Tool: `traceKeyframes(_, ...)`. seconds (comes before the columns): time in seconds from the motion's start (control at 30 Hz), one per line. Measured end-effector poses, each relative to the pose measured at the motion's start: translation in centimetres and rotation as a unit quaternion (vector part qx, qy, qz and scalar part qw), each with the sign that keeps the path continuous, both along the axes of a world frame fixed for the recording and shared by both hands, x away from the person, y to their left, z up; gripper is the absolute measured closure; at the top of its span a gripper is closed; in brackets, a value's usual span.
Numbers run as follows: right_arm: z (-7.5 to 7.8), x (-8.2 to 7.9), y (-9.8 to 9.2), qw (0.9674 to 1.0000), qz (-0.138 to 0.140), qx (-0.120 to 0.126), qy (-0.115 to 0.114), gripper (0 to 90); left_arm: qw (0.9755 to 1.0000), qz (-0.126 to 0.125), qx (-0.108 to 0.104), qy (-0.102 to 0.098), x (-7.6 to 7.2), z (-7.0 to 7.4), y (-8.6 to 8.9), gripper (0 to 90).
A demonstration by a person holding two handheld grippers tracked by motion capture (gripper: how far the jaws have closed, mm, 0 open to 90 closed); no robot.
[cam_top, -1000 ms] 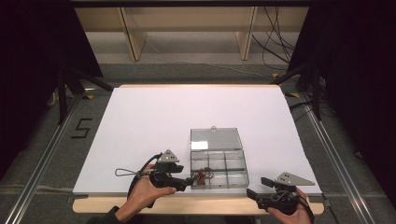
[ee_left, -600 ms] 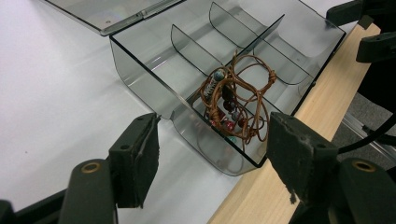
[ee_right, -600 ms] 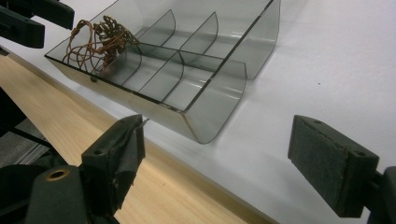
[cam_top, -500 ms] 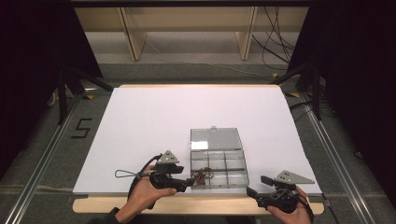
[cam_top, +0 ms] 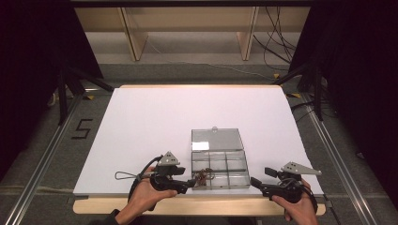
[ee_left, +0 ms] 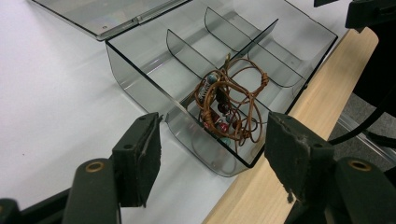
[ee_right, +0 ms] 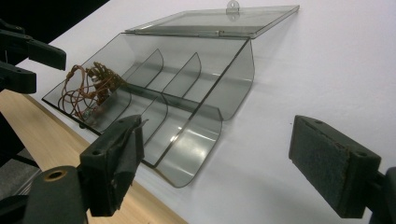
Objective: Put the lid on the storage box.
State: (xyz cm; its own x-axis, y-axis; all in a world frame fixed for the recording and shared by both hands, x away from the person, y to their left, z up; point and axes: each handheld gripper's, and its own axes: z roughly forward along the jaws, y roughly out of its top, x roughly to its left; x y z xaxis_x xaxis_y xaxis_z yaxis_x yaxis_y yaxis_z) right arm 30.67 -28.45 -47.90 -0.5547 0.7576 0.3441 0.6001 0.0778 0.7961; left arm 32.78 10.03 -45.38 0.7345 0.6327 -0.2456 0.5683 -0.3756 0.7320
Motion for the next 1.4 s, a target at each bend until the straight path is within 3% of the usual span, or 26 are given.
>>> traceKeyframes(0.1,0.0,0.3,-0.1,1.0,0.002,0.007,0.002,18.1,1.0,-0.002,0.0,-0.002,-0.1,0.0,0.0,37.4)
traceKeyframes(0.17,0.1,0.4,0.1,0.9998,-0.009,0.004,0.016,18.0,1.0,0.003,-0.005,0.003,-0.2,0.0,-0.1,38.3)
traceKeyframes(0.2,0.0,0.7,0.0,1.0,0.001,0.005,0.0,17.5,1.0,-0.005,0.0,-0.004,-0.1,0.1,0.0,38.7)
traceKeyframes(0.23,0.1,0.6,0.3,0.9996,-0.012,0.013,0.023,17.1,0.9999,-0.008,0.004,-0.004,-0.1,0.1,0.1,39.2)
traceKeyframes(0.27,0.0,1.1,0.1,1.0,-0.006,-0.002,0.003,17.0,0.9999,-0.009,0.003,-0.005,-0.1,0.1,0.0,39.7)
traceKeyframes(0.3,0.0,1.3,0.2,1.0,0.003,0.007,0.002,16.9,1.0,0.0,-0.007,-0.004,-0.1,0.0,-0.1,39.8)
traceKeyframes(0.4,0.2,1.8,0.4,0.9998,-0.005,0.005,0.018,16.8,0.9999,0.004,-0.009,0.002,-0.1,0.0,-0.2,40.1)
traceKeyframes(0.47,0.1,2.5,0.4,1.0,0.004,0.006,0.004,16.8,1.0,0.0,-0.005,0.0,-0.1,0.0,-0.1,40.4)
traceKeyframes(0.5,0.2,2.7,0.4,0.9999,0.006,0.009,0.012,16.8,1.0,-0.005,-0.001,-0.005,0.0,0.0,-0.1,40.5)
traceKeyframes(0.57,0.1,3.3,0.4,0.9999,0.006,-0.011,0.005,16.8,1.0,-0.006,-0.004,-0.003,0.0,-0.1,-0.2,40.7)
traceKeyframes(0.6,0.2,3.5,0.6,0.9999,0.007,-0.001,0.011,16.8,1.0,-0.007,0.0,-0.003,0.0,0.0,-0.2,40.7)
traceKeyframes(0.63,0.3,3.6,0.7,0.9998,0.0,-0.007,0.02,16.8,0.9999,-0.01,0.006,-0.003,0.1,-0.1,-0.1,40.6)
traceKeyframes(0.77,0.4,5.0,0.9,0.9999,0.01,0.007,0.007,16.6,1.0,-0.005,0.001,0.0,0.3,-0.3,-0.2,41.8)
traceKeyframes(0.8,0.5,5.2,1.0,0.9997,0.008,0.008,0.021,16.6,1.0,-0.004,-0.001,0.002,0.3,-0.3,-0.2,42.3)
traceKeyframes(0.83,0.4,5.6,1.0,0.9999,0.012,0.006,0.009,16.6,1.0,-0.003,-0.001,0.003,0.3,-0.3,-0.3,42.9)
traceKeyframes(1.0,0.6,7.0,1.4,0.9994,0.009,0.013,0.029,16.4,0.9999,-0.008,-0.003,0.006,0.6,-0.4,-0.5,46.5)
traceKeyframes(1.03,0.5,7.3,1.3,0.9998,0.008,-0.004,0.02,16.4,0.9999,-0.007,-0.007,0.008,0.6,-0.5,-0.6,47.0)
traceKeyframes(1.07,0.7,7.3,1.5,0.9989,0.004,0.017,0.045,16.5,0.9999,-0.007,-0.006,0.01,0.6,-0.5,-0.6,47.4)
traceKeyframes(1.1,0.4,7.8,1.4,0.9996,0.009,0.014,0.024,16.5,0.9999,-0.002,-0.009,0.012,0.6,-0.5,-0.7,47.6)
traceKeyframes(1.2,0.4,8.0,1.5,0.9982,-0.003,0.015,0.059,16.5,0.9999,-0.012,-0.004,0.008,0.8,-0.6,-0.8,49.1)
traceKeyframes(1.27,0.0,8.6,1.3,0.9993,0.009,0.009,0.036,16.5,0.9999,-0.011,0.0,0.01,0.9,-0.7,-0.9,49.4)
traceKeyframes(1.3,-0.1,8.8,1.3,0.9988,0.015,0.022,0.042,16.6,0.9999,-0.011,-0.001,0.011,1.0,-0.7,-0.9,49.6)
traceKeyframes(1.33,-0.2,9.0,1.3,0.999,0.014,0.013,0.04,16.6,0.9999,-0.009,-0.004,0.013,1.0,-0.8,-0.9,50.0)
traceKeyframes(1.4,-0.1,9.1,1.5,0.9979,0.009,0.024,0.059,16.5,0.9998,-0.009,-0.001,0.016,1.1,-0.9,-0.9,50.8)
